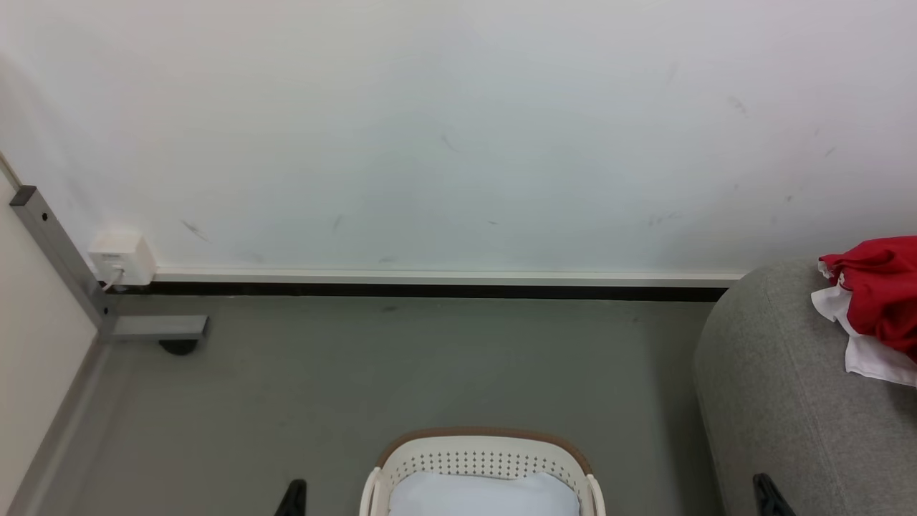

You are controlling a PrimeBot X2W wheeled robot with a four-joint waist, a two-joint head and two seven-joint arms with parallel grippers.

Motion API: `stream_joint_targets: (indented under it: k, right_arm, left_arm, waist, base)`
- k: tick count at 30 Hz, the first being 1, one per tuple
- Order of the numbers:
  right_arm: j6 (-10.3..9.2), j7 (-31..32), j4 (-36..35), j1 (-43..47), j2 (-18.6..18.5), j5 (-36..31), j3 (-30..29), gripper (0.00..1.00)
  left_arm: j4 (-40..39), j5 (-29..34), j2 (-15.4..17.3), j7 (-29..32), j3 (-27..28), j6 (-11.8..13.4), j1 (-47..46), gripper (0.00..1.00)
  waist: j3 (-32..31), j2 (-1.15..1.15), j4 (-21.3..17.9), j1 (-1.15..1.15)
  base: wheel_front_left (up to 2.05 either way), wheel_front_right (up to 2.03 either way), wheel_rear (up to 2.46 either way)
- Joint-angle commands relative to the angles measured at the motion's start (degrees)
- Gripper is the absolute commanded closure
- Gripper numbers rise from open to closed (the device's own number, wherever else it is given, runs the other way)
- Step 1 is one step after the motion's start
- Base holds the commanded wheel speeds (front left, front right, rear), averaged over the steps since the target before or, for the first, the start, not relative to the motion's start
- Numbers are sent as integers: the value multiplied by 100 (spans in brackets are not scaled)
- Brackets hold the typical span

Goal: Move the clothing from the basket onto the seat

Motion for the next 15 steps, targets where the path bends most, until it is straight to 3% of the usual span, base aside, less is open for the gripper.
stream_joint_targets:
  k: [1, 15]
  right_arm:
    - [0, 11, 15, -2, 5, 29, -5, 100]
    - [-2, 418, -83, -206, -11, 1682, -107, 100]
  left_arm:
    - [14, -28, -1, 9, 6, -1, 0, 100]
    - [-8, -1545, 4, 416, 243, -76, -221, 100]
  waist:
    - [1, 0, 0, 0]
    - [37, 0, -22, 0]
  base:
    - [0, 0, 0]
    - [0, 0, 0]
